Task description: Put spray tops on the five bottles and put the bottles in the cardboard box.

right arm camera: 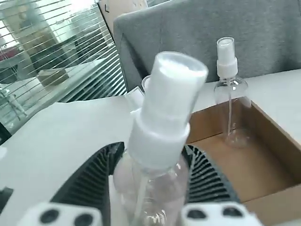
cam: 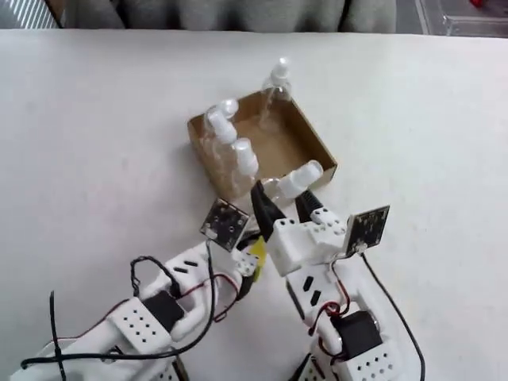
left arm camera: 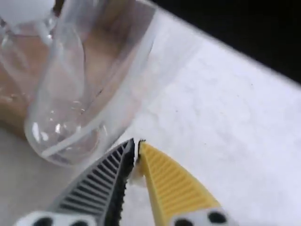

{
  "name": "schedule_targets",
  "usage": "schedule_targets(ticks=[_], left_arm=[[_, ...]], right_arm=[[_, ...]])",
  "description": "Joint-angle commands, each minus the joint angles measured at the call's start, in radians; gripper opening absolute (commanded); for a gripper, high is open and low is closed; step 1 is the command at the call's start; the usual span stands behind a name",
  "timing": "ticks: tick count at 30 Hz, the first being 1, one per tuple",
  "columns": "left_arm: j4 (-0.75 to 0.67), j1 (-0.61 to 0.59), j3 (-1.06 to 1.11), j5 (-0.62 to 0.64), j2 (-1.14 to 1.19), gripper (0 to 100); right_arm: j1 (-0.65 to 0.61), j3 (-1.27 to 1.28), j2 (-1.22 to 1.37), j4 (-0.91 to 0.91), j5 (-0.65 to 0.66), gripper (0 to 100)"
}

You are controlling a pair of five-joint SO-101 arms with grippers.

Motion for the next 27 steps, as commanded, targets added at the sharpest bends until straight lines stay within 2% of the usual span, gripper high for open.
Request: schedule_targets(ticks=[1, 7, 9, 14, 20, 24, 27], left_arm=[[-0.014, -0.004, -0.058, -0.012, -0.038, 2], [0.221, -0.005, -0.066, -0.018, -0.214, 2], [0.325, -0.012, -0.068, -0.069, -0.297, 2], [0.574, -0.067, -0.074, -0.137, -0.509, 2], [0.844, -0.335, -0.163, -0.144, -0.728, 2], [0.964, -0.490, -0.135, -0.278, -0.791, 2], [0.967, -0.648, -0.080, -0.359, -0.806, 2]], right_arm=[[0.008, -0.055, -0.008, -0.002, 0.002, 1.5], [0.177, -0.037, -0.008, -0.134, 0.002, 1.5], [0.229, -0.017, -0.008, -0.200, 0.003, 1.5], [0.272, 0.018, -0.007, -0.314, 0.081, 1.5], [0.288, 0.020, -0.007, -0.386, 0.094, 1.5], [0.278, 0.017, 0.001, -0.404, 0.170, 1.5], [0.278, 0.005, 0.050, -0.430, 0.187, 1.5]])
